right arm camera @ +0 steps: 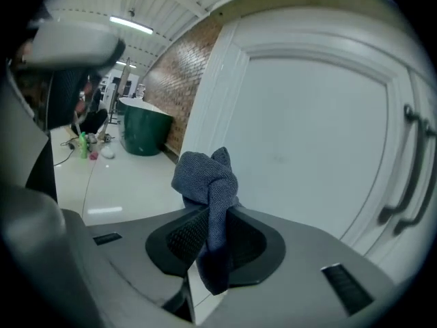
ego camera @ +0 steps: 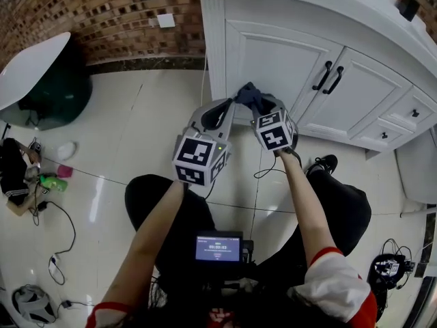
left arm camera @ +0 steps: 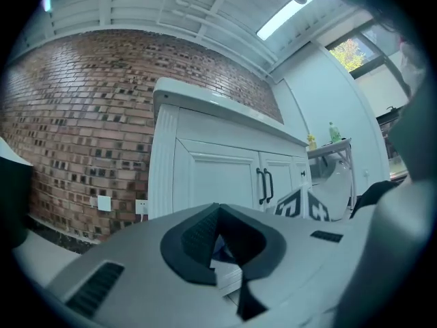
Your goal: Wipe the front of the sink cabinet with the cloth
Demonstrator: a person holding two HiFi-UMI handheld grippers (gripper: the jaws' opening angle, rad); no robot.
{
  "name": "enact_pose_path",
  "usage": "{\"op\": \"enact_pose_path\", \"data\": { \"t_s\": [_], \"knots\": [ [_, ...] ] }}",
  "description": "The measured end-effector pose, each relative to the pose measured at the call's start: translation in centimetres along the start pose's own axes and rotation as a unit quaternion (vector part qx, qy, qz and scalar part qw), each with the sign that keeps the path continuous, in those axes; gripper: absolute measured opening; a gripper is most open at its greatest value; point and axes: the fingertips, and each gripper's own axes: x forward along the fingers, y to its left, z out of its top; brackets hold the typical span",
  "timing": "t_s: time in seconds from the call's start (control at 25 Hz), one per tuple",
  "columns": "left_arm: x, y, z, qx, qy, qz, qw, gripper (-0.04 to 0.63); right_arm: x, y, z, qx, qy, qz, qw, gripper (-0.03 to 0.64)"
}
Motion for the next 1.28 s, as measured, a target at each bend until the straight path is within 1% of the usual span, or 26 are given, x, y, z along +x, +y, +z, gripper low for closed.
{"op": "enact_pose_path", "data": {
  "t_s": [0.08, 0.2, 0.28, 0.36, 0.52, 0.64, 0.72, 0.84, 0.96, 1.12, 1.28],
  "knots": [
    [0.3, -0.6, 0.4, 0.004, -0.006, -0.002, 1.0, 0.035, -2.4, -2.0, 3.4, -0.011, -0.028, -0.013, 0.999, 0.081],
    [0.9, -1.6, 1.0, 0.0, -0.013, -0.013, 0.9998, 0.035, -5.6, -4.9, 8.1, -0.017, -0.065, -0.032, 0.997, 0.081],
    [1.4, -2.5, 1.3, -0.007, -0.017, -0.022, 0.9996, 0.035, -7.3, -6.7, 10.3, -0.023, -0.083, -0.049, 0.995, 0.081],
    [1.9, -3.7, 2.4, -0.011, -0.028, -0.039, 0.9988, 0.035, -8.9, -8.3, 11.9, -0.027, -0.098, -0.063, 0.993, 0.081],
    [3.4, -5.8, 7.5, -0.015, -0.066, -0.077, 0.9948, 0.035, -11.6, -11.5, 14.6, -0.021, -0.133, -0.087, 0.987, 0.081],
    [4.5, -6.3, 11.2, -0.024, -0.084, -0.086, 0.9924, 0.035, -12.6, -12.9, 15.9, -0.012, -0.147, -0.102, 0.984, 0.081],
    [5.0, -6.2, 12.5, -0.028, -0.089, -0.083, 0.9922, 0.035, -12.2, -13.1, 15.7, -0.008, -0.144, -0.103, 0.984, 0.081],
    [5.2, -6.1, 12.0, -0.033, -0.08, -0.076, 0.9934, 0.035, -11.0, -12.5, 13.9, -0.004, -0.127, -0.095, 0.987, 0.081],
    [5.4, -6.0, 9.7, -0.045, -0.055, -0.072, 0.9948, 0.035, -9.3, -11.7, 11.2, 0.005, -0.105, -0.086, 0.991, 0.081],
    [5.0, -5.2, 5.8, -0.052, -0.026, -0.055, 0.9968, 0.035, -6.6, -9.7, 7.1, 0.015, -0.07, -0.073, 0.995, 0.081],
    [4.7, -4.5, 2.5, -0.076, -0.002, -0.041, 0.9963, 0.035, -3.5, -7.6, 2.1, 0.031, -0.031, -0.054, 0.998, 0.081]
  ]
}}
